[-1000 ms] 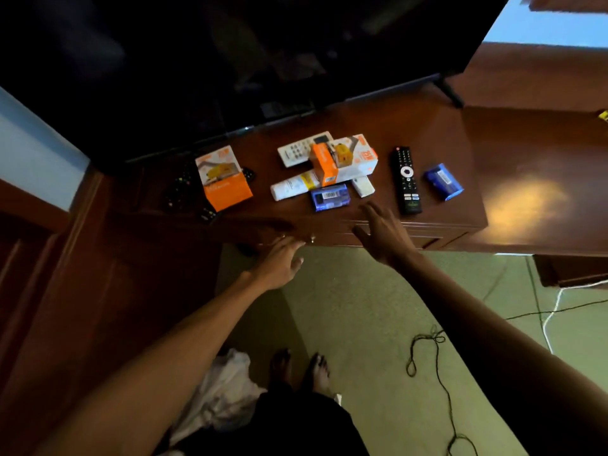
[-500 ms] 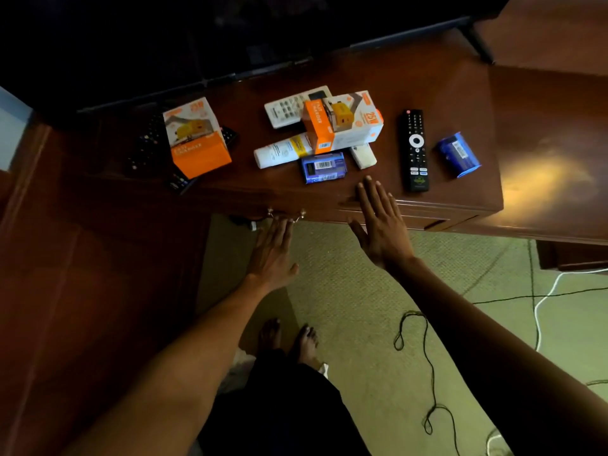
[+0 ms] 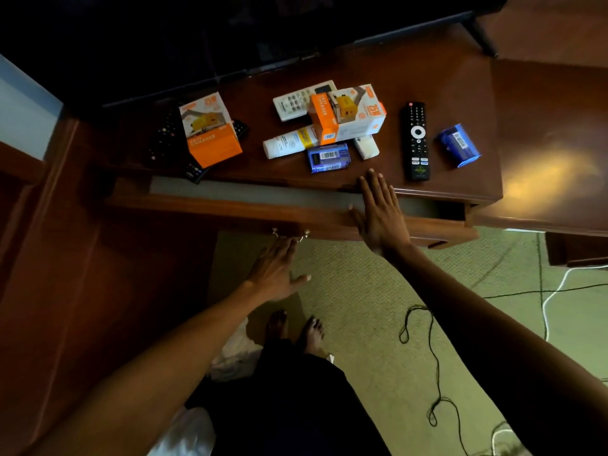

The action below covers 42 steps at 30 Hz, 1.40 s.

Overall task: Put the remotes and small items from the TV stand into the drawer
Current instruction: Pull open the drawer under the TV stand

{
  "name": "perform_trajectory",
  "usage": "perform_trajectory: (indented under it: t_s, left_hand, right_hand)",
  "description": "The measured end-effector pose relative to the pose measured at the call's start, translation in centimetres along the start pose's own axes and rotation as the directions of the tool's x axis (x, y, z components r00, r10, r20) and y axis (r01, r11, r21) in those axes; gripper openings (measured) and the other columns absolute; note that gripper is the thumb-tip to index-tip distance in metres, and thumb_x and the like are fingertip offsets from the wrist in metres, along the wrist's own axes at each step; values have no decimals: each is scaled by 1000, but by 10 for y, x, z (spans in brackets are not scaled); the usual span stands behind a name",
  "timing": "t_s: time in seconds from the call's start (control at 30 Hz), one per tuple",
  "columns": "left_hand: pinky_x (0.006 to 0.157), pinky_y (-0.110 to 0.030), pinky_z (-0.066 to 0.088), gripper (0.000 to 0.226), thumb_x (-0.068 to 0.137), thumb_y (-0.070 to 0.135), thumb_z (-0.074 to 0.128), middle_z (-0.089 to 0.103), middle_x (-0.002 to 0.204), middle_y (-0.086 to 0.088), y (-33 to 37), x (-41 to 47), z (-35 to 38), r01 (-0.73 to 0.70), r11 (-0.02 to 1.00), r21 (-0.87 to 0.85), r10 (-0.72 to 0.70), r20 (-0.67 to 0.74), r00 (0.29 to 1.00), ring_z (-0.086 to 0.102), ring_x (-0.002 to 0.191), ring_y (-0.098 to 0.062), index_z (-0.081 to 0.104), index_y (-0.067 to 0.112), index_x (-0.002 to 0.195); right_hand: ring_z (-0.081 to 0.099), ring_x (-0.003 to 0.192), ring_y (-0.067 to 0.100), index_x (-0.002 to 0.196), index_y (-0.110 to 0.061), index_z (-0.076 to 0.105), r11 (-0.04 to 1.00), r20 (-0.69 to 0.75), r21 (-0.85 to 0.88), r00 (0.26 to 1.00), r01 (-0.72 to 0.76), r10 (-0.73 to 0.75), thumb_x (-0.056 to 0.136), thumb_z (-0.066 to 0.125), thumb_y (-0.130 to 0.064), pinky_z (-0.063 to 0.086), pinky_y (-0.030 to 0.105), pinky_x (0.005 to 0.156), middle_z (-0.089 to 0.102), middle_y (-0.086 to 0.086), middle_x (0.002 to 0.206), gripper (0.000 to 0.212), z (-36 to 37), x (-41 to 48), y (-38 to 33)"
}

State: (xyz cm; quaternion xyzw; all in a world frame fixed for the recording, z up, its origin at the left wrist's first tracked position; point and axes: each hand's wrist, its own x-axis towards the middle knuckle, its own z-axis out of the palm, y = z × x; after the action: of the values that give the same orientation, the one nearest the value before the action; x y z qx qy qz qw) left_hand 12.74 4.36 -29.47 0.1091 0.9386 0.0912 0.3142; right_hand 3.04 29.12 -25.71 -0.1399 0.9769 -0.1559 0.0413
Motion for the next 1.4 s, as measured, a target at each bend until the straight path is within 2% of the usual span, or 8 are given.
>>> perform_trajectory:
  t_s: [0.1, 0.2, 0.27, 0.37, 0.47, 0.63, 0.87, 1.4]
  left_hand:
    - [114, -52, 27, 69, 95, 57, 40, 29, 158, -3, 4, -17, -24, -51, 995, -83, 47, -44, 998, 32, 143, -28, 22, 21, 152]
    - [92, -31, 39, 41, 98, 41, 49, 62, 129, -2, 7, -29, -55, -170, 960, -220, 51, -461, 886, 59, 116, -20, 55, 18, 131]
    - [97, -30, 36, 44, 96, 43, 51, 60, 131, -6, -3, -20, -66, -203, 967, -154, 72, -601, 796, 54, 121, -23, 56, 16, 130]
    - [117, -53, 17, 66, 94, 63, 37, 28, 158, -3, -35, 4, -63, -75, 995, -72, 38, -420, 907, 23, 146, -24, 29, 27, 149]
    - [119, -55, 5, 69, 92, 70, 23, 15, 163, 2, -54, 12, -47, -16, 1000, 14, 19, -326, 945, 14, 150, -22, 11, 38, 153]
    - [118, -56, 6, 73, 91, 72, 29, 17, 163, 2, -50, 2, -31, -6, 997, 74, 34, -384, 923, 16, 149, -24, 11, 38, 153]
    - [119, -54, 2, 71, 92, 71, 27, 16, 163, 2, -36, -35, -1, 5, 998, 67, 22, -395, 918, 16, 149, -22, 10, 39, 153]
    - [119, -54, 3, 70, 91, 73, 22, 15, 163, 6, -21, -113, 56, 12, 999, 47, 5, -350, 937, 12, 150, -20, 7, 42, 152]
  right_hand:
    - [35, 141, 30, 144, -10, 37, 991, -95, 131, 995, 23, -11, 101, 41, -38, 33, 44, 115, 39, 14, 151, 51, -1, -18, -11]
    - [48, 126, 28, 135, -13, 46, 987, -108, 137, 991, 89, -75, 98, 45, -35, 42, 47, 102, 49, 11, 140, 43, 9, -35, -18]
    - [45, 129, 26, 138, -17, 42, 992, -40, 107, 997, 65, -61, 98, 43, -45, 39, 45, 106, 46, 9, 143, 50, 19, -36, -19]
    - [37, 137, 27, 146, -19, 33, 998, 87, 49, 995, 44, -48, 93, 37, -63, 29, 49, 115, 40, 10, 149, 69, 33, -36, -16]
    - [43, 131, 28, 147, -18, 33, 997, 116, -21, 991, 77, -74, 93, 31, -67, 27, 49, 116, 47, 9, 143, 73, 41, -39, -12]
    - [50, 118, 27, 144, -17, 39, 998, 36, -26, 998, 55, -54, 97, 33, -59, 32, 44, 110, 56, 7, 128, 63, 42, -49, -20]
    - [39, 133, 25, 151, -19, 26, 996, 34, -61, 998, 57, -55, 100, 31, -56, 26, 45, 116, 45, 5, 145, 64, 53, -101, -30]
    - [41, 135, 24, 147, -20, 36, 1000, 41, -14, 999, -9, 10, 99, 39, -49, 28, 44, 115, 48, 2, 146, 56, 64, -192, -57]
